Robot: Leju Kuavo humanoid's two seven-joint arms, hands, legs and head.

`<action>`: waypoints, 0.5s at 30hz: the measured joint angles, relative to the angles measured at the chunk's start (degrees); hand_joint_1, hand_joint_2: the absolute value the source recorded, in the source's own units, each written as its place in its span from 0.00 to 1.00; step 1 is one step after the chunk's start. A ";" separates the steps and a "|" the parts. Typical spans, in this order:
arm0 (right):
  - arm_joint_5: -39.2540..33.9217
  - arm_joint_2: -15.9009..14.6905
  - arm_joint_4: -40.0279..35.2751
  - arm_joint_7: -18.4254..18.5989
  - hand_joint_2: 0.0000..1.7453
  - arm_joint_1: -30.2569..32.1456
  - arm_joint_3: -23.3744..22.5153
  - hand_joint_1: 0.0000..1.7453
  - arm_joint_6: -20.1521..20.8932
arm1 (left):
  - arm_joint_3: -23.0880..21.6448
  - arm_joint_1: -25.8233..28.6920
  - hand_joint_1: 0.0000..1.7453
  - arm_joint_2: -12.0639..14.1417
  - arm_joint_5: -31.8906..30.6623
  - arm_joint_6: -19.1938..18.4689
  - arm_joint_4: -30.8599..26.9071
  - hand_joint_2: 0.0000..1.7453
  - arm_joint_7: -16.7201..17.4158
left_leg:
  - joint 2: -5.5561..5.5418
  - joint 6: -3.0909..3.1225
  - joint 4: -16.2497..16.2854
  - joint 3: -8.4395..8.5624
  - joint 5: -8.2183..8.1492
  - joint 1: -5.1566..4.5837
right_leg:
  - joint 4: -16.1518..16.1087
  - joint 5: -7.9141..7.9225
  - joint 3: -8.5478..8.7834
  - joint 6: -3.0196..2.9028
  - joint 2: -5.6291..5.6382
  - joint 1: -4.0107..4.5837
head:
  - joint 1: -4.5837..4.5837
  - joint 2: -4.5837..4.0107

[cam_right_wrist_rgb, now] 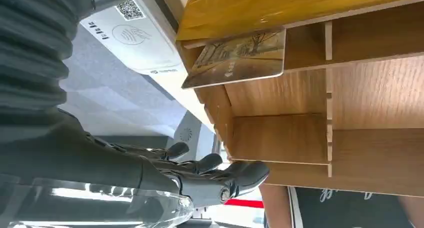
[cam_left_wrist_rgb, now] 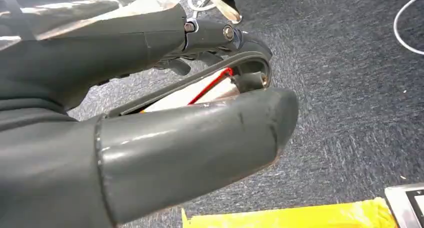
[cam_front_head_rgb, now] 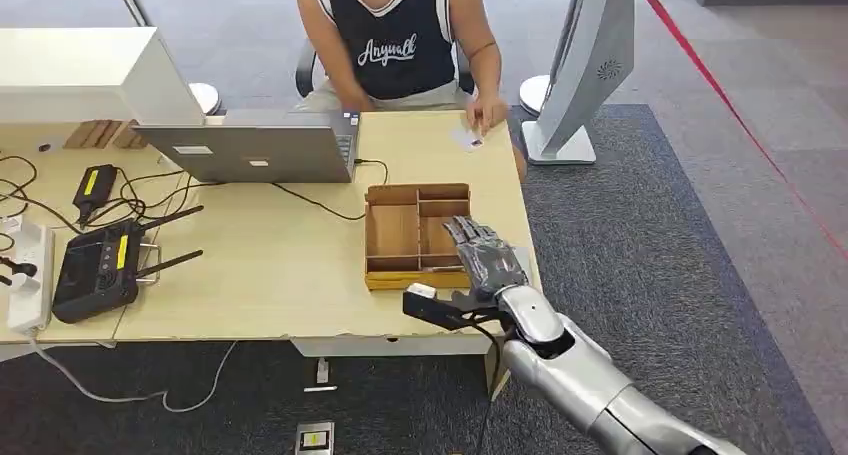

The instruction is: Pass the card to the sensor for recognition and then transmit it.

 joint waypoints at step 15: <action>-1.27 0.72 2.10 -0.37 1.00 -0.43 0.44 0.08 -0.20 | -0.02 0.01 0.00 0.00 0.22 0.00 0.00 0.00 -0.13 | 0.00 0.00 0.00 0.00 0.00 0.00 | 0.00 0.00 0.00 0.00 0.00 0.00 | 0.00 0.00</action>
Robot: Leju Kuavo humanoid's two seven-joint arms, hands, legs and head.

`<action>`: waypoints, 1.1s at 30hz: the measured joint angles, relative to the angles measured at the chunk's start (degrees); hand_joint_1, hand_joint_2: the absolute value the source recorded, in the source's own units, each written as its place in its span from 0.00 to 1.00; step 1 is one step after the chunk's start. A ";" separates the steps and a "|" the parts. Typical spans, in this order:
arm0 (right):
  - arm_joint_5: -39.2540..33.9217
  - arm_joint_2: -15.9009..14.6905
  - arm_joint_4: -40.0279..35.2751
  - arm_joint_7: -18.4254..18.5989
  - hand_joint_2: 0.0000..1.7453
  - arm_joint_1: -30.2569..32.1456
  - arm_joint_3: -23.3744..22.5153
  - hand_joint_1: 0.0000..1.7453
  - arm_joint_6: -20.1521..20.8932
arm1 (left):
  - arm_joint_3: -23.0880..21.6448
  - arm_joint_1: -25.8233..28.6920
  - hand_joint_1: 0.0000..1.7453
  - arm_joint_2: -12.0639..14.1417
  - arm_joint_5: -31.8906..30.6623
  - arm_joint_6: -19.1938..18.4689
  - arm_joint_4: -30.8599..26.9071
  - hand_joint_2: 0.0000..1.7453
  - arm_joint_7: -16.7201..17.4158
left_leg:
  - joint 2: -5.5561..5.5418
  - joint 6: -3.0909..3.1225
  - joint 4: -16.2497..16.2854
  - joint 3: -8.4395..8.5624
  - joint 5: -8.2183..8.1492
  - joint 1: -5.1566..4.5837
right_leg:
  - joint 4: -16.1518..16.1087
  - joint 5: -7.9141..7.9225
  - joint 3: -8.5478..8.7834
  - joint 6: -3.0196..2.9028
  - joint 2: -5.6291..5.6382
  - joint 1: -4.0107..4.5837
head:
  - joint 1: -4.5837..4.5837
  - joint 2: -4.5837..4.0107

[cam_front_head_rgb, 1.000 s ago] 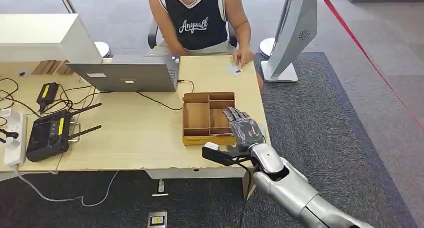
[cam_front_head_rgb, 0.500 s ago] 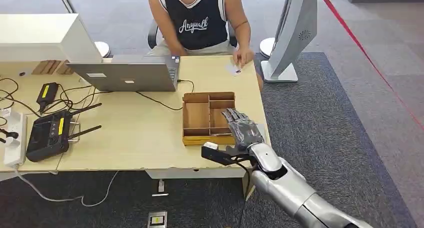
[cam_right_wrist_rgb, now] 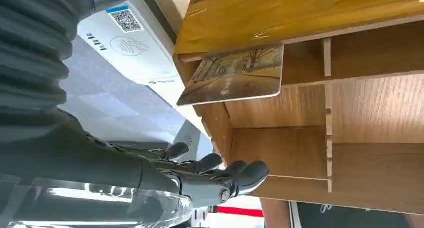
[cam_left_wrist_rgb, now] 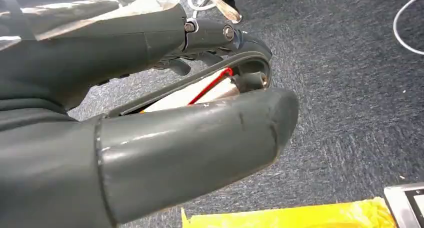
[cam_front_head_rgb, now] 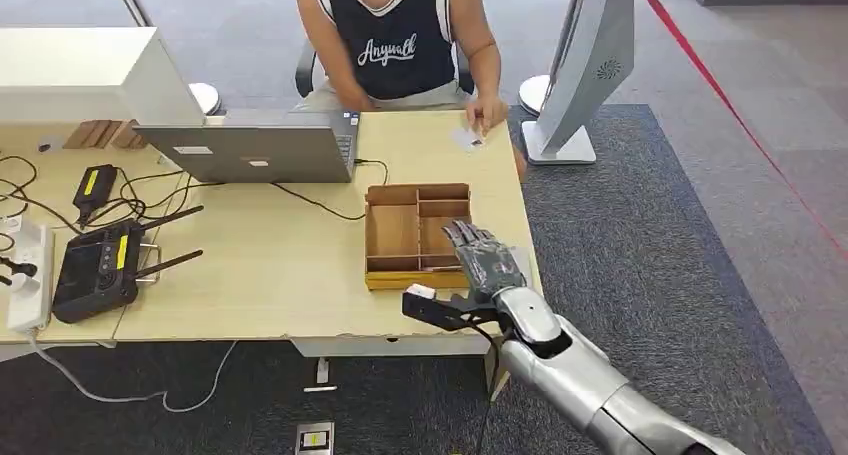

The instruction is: Pass the card to the sensor for recognition and then transmit it.

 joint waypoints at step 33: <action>-2.53 1.62 4.17 -1.68 1.00 -2.41 0.65 1.00 -2.40 | -0.92 0.00 0.00 0.00 1.53 0.66 0.00 0.00 -0.07 | 0.00 -0.02 0.00 0.02 0.02 0.00 | 0.00 0.00 0.00 0.00 0.00 0.00 | 0.00 0.00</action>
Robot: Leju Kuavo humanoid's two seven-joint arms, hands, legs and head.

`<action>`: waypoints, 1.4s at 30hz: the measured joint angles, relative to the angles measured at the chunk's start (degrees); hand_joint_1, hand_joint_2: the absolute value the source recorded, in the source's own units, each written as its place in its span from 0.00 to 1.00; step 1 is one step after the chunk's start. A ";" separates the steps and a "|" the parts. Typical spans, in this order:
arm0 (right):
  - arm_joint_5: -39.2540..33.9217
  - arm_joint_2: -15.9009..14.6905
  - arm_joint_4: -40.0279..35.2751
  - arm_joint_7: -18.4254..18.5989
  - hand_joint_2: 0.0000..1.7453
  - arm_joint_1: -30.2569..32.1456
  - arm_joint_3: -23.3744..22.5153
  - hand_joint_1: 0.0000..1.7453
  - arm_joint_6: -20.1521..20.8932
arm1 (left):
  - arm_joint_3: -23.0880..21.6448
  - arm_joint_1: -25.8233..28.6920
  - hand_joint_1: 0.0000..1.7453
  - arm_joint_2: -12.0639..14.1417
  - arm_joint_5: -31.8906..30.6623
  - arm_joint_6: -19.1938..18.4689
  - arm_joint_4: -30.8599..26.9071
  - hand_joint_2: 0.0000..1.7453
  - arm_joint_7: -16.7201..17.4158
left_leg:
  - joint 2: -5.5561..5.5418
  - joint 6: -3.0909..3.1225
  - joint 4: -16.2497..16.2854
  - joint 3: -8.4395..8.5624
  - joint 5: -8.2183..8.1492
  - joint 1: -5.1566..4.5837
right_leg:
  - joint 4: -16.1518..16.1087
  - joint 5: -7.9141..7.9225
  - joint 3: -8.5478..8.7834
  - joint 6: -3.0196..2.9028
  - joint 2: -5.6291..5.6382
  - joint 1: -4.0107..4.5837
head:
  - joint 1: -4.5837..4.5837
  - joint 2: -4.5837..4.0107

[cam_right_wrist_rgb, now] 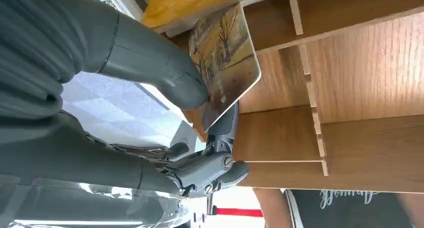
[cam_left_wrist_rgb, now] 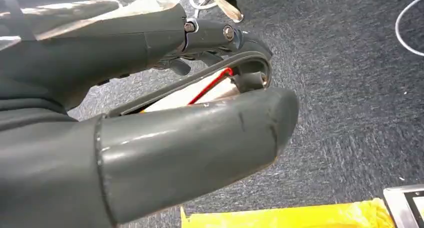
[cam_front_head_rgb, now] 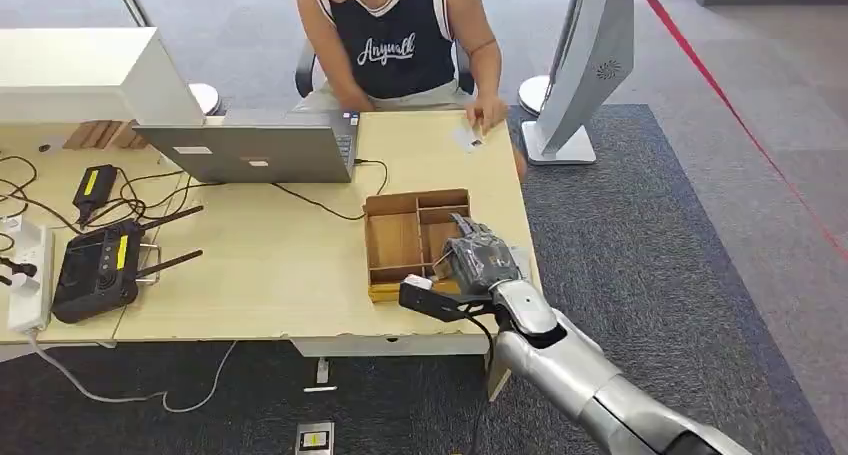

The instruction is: Pass the card to the sensor for recognition and then transmit it.

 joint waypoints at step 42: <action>1.97 -2.51 -5.26 -4.09 1.00 -13.35 -7.32 1.00 -6.93 | -4.59 -1.50 0.00 0.00 -0.72 -1.05 -0.15 0.00 1.44 | -0.01 -0.04 0.02 -0.13 0.12 -0.02 | 0.18 0.08 -0.15 -0.06 0.01 -0.02 | -0.02 0.00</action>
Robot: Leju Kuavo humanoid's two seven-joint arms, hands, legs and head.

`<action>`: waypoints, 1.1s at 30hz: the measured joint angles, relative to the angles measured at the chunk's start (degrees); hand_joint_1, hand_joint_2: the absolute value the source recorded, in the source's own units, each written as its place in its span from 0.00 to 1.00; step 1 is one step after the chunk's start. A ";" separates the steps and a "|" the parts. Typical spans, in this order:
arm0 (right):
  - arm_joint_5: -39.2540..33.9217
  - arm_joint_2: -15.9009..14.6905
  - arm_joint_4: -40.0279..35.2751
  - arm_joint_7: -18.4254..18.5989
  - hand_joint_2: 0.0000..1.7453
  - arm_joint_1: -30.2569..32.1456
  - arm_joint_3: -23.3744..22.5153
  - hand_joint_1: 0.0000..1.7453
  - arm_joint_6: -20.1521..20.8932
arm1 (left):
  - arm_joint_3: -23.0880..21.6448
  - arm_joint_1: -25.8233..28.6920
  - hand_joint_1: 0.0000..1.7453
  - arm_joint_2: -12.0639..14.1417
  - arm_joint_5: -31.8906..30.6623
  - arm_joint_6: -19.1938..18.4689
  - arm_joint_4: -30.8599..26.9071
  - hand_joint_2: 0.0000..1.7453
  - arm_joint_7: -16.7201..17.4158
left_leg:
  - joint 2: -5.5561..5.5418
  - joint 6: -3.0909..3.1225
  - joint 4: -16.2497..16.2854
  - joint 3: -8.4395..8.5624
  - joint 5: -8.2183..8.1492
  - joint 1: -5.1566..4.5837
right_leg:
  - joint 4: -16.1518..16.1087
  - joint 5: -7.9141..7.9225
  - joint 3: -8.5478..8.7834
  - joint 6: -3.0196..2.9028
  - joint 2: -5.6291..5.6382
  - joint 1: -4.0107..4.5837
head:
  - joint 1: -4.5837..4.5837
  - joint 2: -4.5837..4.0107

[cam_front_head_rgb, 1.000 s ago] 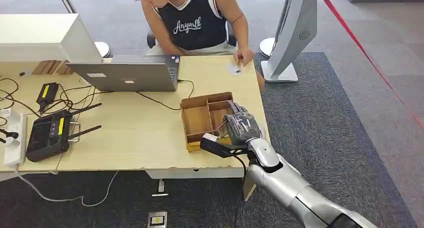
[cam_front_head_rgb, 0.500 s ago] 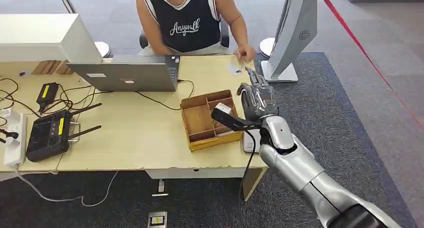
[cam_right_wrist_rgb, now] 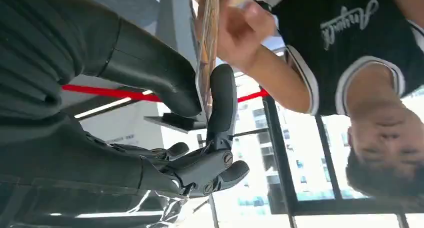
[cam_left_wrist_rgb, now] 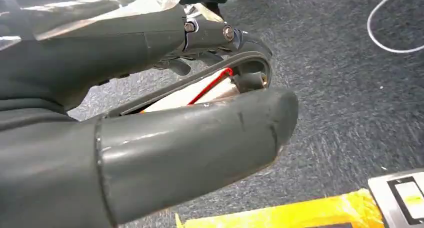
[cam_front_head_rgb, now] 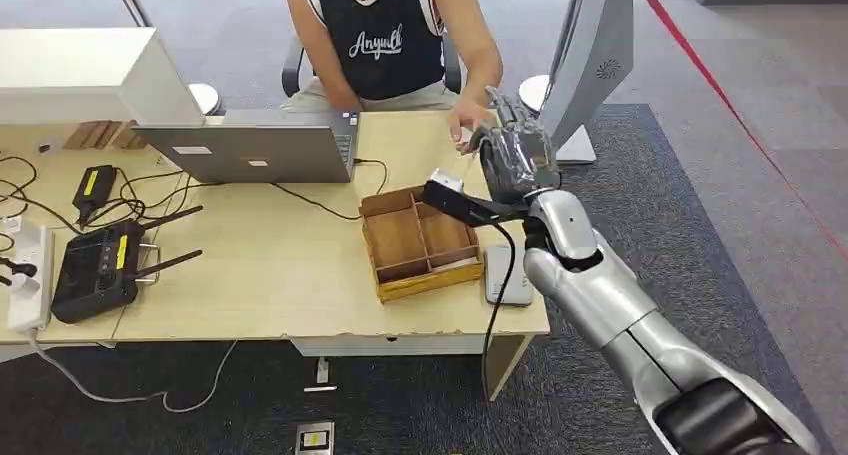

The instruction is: Pass the card to the sensor for recognition and then transmit it.

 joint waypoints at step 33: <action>-2.86 13.07 31.66 -3.10 0.00 -17.76 3.98 0.00 -3.80 | -4.04 0.14 0.00 1.40 3.34 -0.57 -0.07 0.00 0.02 | 0.00 -0.09 0.03 -0.16 0.10 0.01 | 0.16 0.05 -0.33 -0.08 0.00 0.01 | -0.04 0.00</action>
